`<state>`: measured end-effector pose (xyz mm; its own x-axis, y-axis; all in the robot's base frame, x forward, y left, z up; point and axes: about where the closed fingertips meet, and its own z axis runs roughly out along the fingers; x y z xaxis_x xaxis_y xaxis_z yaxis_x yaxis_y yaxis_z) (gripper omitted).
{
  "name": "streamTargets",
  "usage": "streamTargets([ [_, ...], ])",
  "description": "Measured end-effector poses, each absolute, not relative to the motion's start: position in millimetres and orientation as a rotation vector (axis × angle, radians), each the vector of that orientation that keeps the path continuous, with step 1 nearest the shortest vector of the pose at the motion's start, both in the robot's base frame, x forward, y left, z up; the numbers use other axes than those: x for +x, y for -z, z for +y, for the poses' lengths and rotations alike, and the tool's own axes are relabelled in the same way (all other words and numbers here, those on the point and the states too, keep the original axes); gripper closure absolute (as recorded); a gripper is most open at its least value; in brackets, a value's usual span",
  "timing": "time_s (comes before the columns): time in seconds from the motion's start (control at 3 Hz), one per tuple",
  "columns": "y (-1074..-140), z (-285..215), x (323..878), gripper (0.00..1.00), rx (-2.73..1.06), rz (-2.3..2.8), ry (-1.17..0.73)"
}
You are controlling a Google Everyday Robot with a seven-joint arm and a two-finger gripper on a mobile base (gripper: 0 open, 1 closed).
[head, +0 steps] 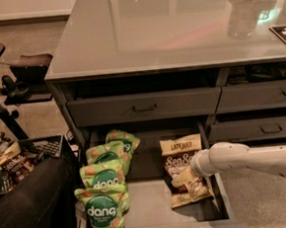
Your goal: Pick brown chip bag from middle drawer and place on counter
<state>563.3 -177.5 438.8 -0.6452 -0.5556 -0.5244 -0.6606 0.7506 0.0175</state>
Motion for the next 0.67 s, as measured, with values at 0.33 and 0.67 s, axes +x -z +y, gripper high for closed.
streamTargets([
  [0.33,-424.5,-173.5,560.4,0.00,-0.914,2.478,-0.298],
  [0.67,-413.1,-173.3,558.8,0.00,-0.901,2.503,-0.295],
])
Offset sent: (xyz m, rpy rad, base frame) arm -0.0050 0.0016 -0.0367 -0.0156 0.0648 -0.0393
